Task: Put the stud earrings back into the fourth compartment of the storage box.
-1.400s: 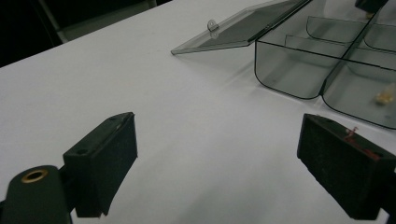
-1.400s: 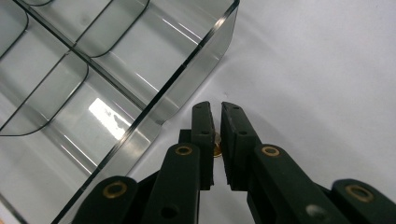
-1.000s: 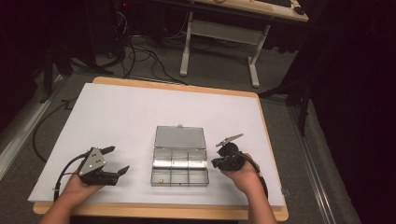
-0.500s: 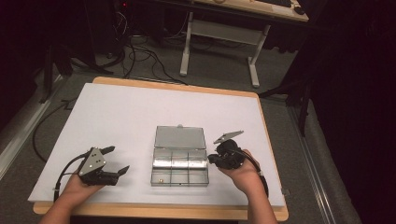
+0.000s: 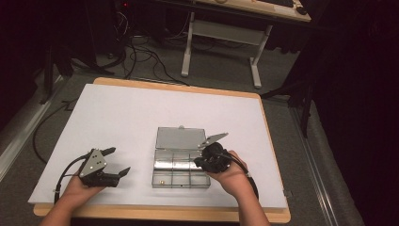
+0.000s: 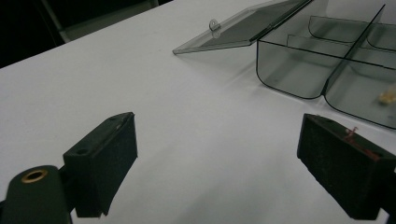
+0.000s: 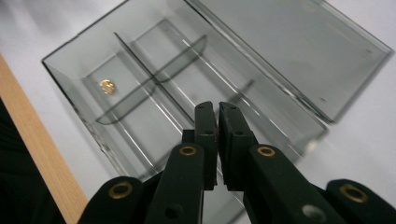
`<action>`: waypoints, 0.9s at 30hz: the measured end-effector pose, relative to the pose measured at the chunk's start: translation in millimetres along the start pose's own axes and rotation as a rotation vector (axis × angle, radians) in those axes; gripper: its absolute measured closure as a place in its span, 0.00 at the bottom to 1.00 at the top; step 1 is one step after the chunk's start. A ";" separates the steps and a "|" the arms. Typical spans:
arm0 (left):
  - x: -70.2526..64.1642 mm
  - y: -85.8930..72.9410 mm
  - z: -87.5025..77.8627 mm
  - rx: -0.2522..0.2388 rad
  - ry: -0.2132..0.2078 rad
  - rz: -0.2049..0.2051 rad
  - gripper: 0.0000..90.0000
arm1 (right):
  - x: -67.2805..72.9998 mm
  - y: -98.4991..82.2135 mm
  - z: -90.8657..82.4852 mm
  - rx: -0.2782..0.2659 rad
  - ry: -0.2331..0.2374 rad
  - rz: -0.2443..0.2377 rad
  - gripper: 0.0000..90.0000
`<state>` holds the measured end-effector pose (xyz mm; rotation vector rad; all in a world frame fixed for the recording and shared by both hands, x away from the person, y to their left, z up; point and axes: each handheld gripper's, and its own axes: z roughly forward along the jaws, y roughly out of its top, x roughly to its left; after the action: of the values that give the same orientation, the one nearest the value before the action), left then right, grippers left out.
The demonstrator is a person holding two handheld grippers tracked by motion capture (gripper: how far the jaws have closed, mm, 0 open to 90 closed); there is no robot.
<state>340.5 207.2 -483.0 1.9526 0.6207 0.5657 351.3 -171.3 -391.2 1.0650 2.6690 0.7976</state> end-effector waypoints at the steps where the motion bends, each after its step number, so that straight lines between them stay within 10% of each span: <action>1: 0.0 0.0 0.0 0.000 0.000 0.000 0.14 | 2.7 2.2 2.7 0.001 0.002 -0.014 0.97; 27: -0.2 -0.1 -0.3 -0.002 -0.003 0.000 0.14 | 66.0 32.3 46.8 0.031 0.094 -0.170 0.97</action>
<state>340.1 207.3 -483.0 1.9507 0.6183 0.5634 337.5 -87.4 -410.5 0.8120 2.8117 0.7937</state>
